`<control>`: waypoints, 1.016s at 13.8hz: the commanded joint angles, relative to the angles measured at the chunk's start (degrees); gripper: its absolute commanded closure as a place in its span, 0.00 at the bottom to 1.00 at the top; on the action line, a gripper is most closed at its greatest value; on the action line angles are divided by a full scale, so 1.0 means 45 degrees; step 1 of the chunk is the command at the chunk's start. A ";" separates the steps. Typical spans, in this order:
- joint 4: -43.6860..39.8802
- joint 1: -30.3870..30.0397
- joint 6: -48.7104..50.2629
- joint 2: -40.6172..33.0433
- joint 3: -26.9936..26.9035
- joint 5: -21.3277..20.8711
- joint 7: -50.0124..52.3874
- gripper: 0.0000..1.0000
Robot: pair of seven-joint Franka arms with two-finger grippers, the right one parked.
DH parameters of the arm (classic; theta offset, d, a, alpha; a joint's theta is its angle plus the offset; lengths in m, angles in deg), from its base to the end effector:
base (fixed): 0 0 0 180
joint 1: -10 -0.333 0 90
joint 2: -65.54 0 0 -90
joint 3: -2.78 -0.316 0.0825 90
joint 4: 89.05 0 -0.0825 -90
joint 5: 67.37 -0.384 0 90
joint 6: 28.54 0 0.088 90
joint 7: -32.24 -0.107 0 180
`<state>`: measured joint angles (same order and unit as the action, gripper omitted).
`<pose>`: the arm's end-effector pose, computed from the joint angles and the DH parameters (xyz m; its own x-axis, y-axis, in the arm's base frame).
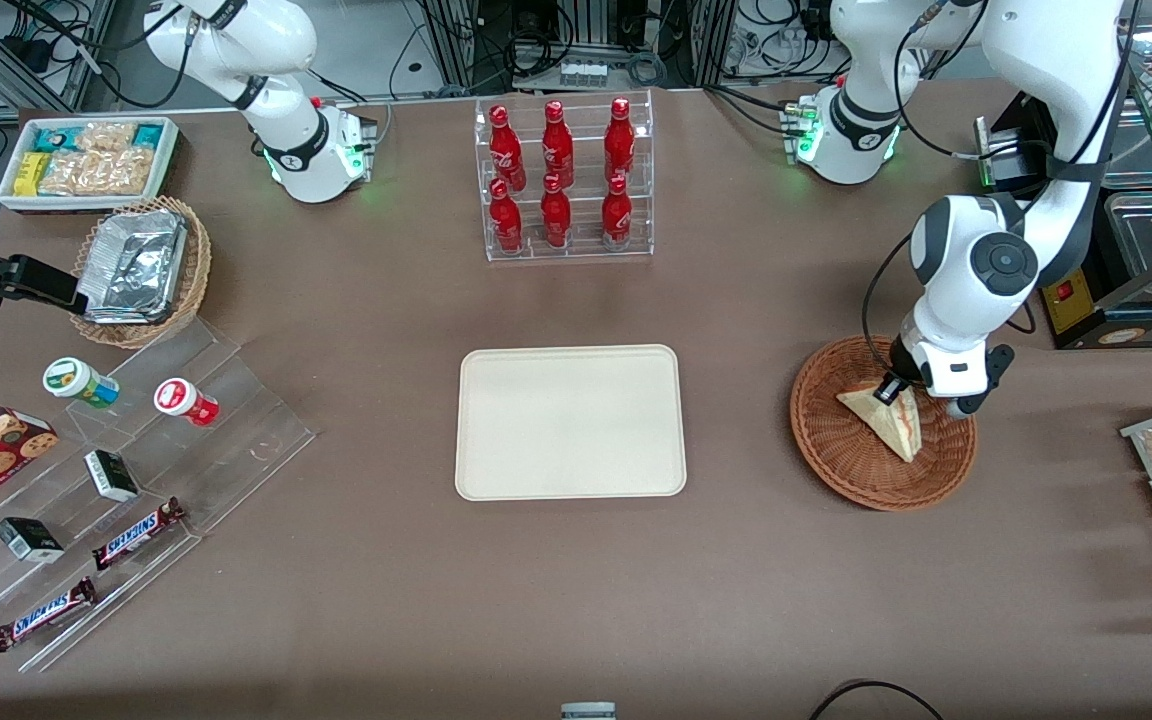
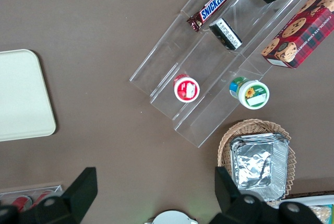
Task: Place sandwich from basket to tray
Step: 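Close the left gripper on the sandwich and lift it, then carry the held sandwich with the left gripper over the white tray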
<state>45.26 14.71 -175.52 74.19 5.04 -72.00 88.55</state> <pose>0.5175 -0.0646 0.2756 0.6971 0.7132 0.0738 0.7130 -0.7004 0.0337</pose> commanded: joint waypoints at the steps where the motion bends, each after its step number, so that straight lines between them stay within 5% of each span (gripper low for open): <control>1: -0.0721 0.0068 0.2301 -0.1178 0.0454 -0.0281 -0.0617 1.00; 6: -0.4759 0.0106 0.8122 -0.1397 0.2346 -0.0320 -0.0582 1.00; 11: -0.6992 0.0671 0.9167 0.0007 0.4672 -0.0301 -0.0192 1.00; 14: -0.8493 0.2367 0.9147 0.1430 0.4734 -0.0359 0.0333 1.00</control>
<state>14.12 21.16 -135.93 74.61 26.35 -72.56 87.73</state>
